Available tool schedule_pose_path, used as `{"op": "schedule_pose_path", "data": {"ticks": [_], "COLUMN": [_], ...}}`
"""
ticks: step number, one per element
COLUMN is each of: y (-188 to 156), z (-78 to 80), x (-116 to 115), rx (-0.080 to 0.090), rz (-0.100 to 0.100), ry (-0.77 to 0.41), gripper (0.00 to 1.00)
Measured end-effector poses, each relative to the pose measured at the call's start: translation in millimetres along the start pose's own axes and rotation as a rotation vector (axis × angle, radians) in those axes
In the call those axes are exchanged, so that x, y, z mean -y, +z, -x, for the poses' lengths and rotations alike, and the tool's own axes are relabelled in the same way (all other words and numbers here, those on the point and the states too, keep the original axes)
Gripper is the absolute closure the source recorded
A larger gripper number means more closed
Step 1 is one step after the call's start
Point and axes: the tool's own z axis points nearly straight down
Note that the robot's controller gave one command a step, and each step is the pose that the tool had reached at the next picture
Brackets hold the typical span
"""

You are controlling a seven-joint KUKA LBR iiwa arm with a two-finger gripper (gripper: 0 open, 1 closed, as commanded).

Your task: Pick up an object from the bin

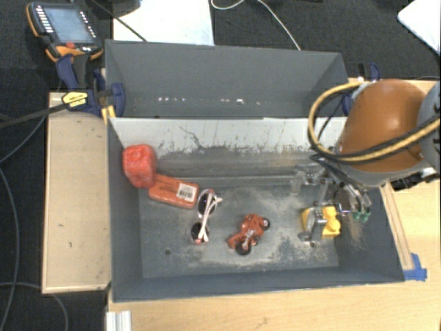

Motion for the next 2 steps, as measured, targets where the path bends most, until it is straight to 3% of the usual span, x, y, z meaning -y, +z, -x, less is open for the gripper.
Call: {"op": "schedule_pose_path", "data": {"ticks": [1, 2], "y": [0.0, -39.1], "z": [0.0, -21.7], "x": [0.0, 10.4], "rx": [0.000, 0.006], "rz": [0.000, -0.001], "ry": [0.000, -0.040], "gripper": [0.00, 0.00]}}
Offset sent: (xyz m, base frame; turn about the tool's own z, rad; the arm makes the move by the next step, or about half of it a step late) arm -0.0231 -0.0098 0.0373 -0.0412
